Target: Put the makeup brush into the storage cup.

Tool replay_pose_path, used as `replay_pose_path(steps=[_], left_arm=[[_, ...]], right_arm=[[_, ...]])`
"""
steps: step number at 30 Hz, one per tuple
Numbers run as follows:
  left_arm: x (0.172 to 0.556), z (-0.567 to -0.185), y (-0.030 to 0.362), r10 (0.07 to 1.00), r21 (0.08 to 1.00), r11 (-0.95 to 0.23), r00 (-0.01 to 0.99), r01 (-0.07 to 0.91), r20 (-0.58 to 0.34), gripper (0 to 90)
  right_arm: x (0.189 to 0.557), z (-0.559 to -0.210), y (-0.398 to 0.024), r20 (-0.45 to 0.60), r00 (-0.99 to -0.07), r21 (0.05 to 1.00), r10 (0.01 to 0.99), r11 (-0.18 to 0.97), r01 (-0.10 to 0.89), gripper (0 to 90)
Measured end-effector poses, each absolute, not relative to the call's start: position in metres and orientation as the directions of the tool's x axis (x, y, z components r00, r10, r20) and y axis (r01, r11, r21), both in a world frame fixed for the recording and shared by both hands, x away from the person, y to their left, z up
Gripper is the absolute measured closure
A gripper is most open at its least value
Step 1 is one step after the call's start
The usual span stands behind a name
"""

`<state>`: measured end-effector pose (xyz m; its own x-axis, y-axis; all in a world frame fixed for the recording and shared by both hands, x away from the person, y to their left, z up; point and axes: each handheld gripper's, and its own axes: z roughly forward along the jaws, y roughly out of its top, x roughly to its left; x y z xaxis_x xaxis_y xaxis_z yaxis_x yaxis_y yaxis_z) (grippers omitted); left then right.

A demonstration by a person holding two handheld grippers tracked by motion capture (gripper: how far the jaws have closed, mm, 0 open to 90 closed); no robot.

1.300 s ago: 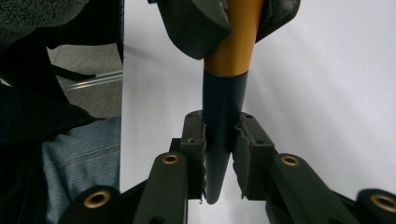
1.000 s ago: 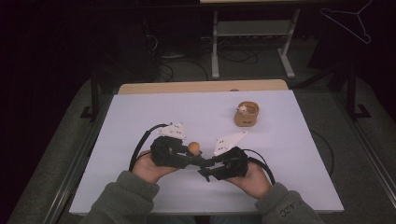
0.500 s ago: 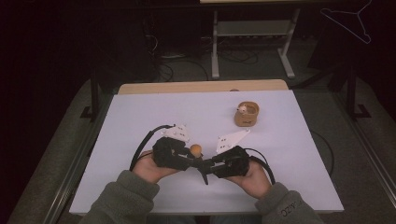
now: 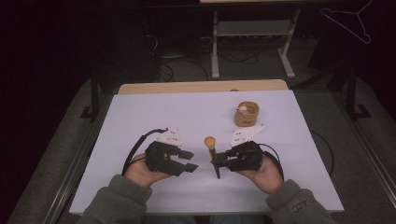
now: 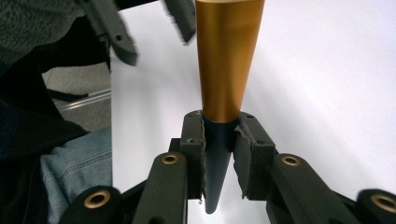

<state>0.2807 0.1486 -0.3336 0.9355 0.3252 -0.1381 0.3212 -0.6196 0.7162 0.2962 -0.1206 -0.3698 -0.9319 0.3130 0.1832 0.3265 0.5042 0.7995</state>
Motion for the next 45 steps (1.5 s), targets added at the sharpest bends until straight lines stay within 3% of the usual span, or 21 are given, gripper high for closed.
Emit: replay_pose_path(steps=[21,45], left_arm=[[0.272,-0.357,0.192,0.404,0.713,-0.607,0.909,0.351,-0.103,49.1],[0.267,-0.373,0.212,0.419,0.705,-0.617,0.904,0.350,-0.082,45.4]], right_arm=[[0.333,-0.337,-0.191,0.172,-0.861,0.816,0.479,0.420,0.397,73.4],[0.398,-0.297,-0.222,0.170,-0.761,0.818,0.626,0.341,0.464,73.4]])
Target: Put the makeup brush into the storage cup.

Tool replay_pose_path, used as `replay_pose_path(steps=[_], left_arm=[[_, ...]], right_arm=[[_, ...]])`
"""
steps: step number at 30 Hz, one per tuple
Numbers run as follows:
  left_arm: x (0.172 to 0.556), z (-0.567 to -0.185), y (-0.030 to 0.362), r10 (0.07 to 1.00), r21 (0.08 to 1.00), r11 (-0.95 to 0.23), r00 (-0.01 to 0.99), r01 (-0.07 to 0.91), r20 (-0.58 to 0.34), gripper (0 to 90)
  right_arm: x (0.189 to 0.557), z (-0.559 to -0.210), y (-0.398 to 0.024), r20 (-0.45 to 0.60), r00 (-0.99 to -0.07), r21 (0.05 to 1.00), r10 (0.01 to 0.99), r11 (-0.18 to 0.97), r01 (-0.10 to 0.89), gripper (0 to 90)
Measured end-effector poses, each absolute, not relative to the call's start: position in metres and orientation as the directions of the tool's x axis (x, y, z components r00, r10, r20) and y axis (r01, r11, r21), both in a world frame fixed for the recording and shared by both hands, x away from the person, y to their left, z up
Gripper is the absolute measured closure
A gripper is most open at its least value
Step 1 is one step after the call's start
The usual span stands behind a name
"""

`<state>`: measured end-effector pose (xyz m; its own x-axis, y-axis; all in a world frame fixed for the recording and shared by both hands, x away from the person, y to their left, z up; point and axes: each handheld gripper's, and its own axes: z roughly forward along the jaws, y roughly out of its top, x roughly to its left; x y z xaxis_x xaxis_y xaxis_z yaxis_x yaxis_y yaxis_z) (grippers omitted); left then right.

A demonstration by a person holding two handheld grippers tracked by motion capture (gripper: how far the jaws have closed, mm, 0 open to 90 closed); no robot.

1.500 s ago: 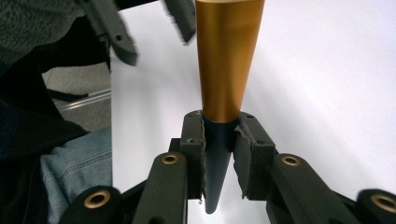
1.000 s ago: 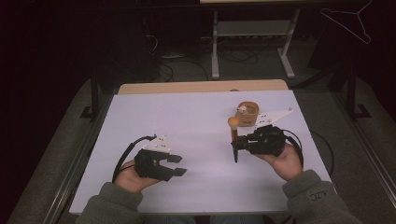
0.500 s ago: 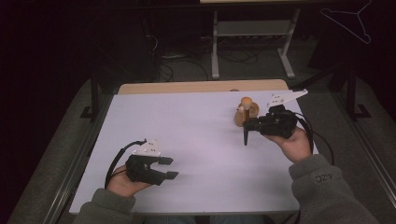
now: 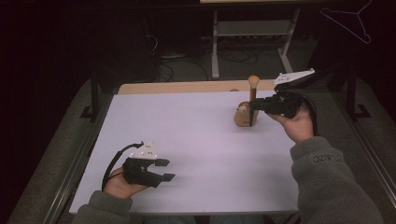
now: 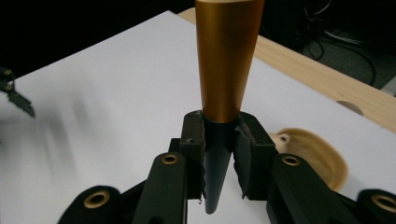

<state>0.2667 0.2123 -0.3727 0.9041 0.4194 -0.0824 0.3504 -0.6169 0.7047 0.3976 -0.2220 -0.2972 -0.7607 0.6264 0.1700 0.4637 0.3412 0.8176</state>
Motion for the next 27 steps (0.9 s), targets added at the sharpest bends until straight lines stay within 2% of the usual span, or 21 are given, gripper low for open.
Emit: replay_pose_path(steps=[17,27], left_arm=[[0.266,-0.375,0.213,0.426,0.709,-0.602,0.899,0.367,-0.104,45.1],[0.268,-0.375,0.216,0.423,0.713,-0.601,0.901,0.360,-0.098,45.0]], right_arm=[[0.440,-0.262,-0.220,0.137,-0.701,0.825,0.700,0.311,0.472,73.4],[0.461,-0.276,-0.222,0.164,-0.633,0.808,0.757,0.265,0.526,73.4]])
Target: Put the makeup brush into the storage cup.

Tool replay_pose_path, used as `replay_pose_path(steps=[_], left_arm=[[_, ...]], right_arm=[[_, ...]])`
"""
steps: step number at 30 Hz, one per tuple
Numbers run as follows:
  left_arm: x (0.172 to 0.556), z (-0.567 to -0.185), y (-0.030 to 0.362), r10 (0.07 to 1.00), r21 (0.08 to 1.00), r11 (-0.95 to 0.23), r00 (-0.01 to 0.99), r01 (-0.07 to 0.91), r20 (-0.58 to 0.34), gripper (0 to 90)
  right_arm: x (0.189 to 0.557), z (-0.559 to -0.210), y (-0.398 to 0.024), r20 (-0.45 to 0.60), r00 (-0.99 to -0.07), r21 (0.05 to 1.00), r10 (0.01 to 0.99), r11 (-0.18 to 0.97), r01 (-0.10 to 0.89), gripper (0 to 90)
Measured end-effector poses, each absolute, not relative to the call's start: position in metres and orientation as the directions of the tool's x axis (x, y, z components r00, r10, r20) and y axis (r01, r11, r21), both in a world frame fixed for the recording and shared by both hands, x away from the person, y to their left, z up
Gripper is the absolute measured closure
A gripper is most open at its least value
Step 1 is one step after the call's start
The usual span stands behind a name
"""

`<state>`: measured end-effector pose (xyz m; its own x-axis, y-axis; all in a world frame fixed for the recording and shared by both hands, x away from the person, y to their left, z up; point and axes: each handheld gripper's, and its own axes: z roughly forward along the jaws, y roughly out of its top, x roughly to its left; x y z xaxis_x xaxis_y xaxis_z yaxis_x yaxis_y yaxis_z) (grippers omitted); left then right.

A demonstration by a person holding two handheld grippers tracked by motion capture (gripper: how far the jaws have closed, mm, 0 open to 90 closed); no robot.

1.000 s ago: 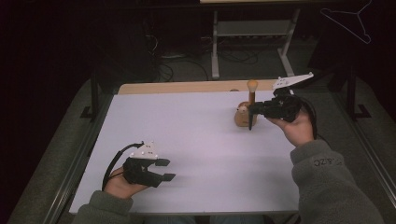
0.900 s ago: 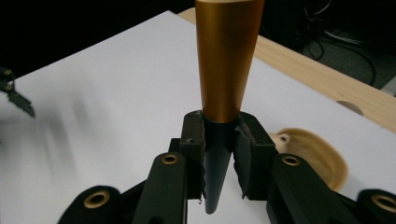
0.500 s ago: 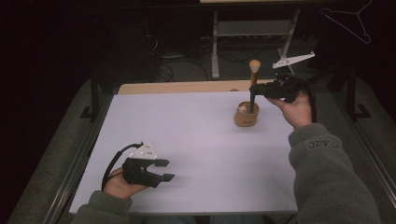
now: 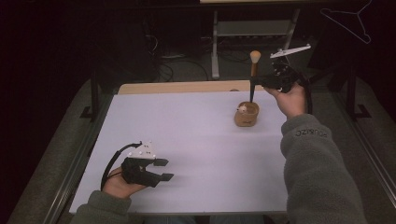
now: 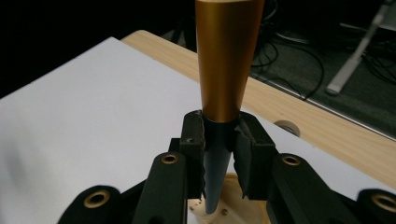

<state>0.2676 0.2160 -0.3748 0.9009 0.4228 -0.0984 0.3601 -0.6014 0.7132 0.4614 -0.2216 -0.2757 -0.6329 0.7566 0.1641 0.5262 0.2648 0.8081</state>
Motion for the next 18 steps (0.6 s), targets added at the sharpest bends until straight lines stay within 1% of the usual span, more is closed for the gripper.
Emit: replay_pose_path(steps=[1,6,10,18], left_arm=[[0.268,-0.376,0.216,0.422,0.717,-0.596,0.901,0.362,-0.104,44.9],[0.269,-0.377,0.216,0.419,0.711,-0.603,0.902,0.362,-0.104,44.6],[0.269,-0.376,0.216,0.416,0.711,-0.608,0.904,0.355,-0.097,44.7],[0.270,-0.376,0.217,0.414,0.711,-0.610,0.906,0.351,-0.092,44.6]], right_arm=[[0.464,-0.280,-0.222,0.179,-0.617,0.801,0.766,0.251,0.544,73.4],[0.470,-0.290,-0.223,0.165,-0.589,0.798,0.791,0.243,0.551,73.4],[0.472,-0.296,-0.223,0.179,-0.572,0.793,0.801,0.226,0.565,73.4],[0.476,-0.305,-0.221,0.184,-0.559,0.791,0.808,0.216,0.573,73.4]])
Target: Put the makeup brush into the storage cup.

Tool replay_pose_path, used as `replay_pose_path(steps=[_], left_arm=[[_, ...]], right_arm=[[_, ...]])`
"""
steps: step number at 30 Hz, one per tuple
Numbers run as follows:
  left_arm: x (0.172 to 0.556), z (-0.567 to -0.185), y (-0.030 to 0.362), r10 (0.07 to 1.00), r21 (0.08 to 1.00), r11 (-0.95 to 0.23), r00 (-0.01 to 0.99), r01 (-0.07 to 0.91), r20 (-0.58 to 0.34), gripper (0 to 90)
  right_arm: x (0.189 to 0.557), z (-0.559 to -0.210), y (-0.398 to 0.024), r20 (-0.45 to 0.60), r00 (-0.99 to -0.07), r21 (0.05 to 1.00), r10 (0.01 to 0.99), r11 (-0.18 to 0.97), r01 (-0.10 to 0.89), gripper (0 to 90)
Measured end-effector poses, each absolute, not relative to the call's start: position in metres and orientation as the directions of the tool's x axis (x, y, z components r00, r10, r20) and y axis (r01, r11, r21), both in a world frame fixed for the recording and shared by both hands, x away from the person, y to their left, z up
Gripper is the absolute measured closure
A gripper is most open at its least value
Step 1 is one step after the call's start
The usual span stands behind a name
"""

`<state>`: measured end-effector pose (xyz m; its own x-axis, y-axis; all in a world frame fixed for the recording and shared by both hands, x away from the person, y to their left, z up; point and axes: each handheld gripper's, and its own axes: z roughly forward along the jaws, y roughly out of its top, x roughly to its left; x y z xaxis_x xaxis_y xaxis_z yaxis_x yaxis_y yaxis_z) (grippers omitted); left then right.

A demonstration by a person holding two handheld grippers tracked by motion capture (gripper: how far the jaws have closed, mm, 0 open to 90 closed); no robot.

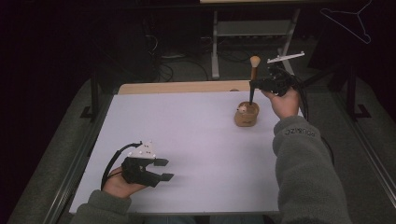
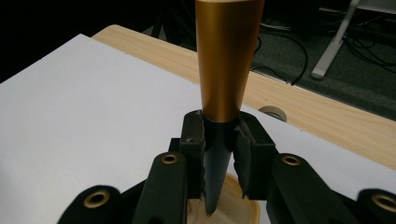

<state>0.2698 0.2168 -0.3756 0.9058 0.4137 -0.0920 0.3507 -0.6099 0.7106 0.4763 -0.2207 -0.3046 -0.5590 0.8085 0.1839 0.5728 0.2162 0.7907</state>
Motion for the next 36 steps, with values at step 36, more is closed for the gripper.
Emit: replay_pose_path(steps=[36], left_arm=[[0.270,-0.376,0.217,0.418,0.714,-0.601,0.903,0.359,-0.102,44.4]], right_arm=[[0.475,-0.345,-0.221,0.205,-0.513,0.766,0.833,0.189,0.614,73.3]])
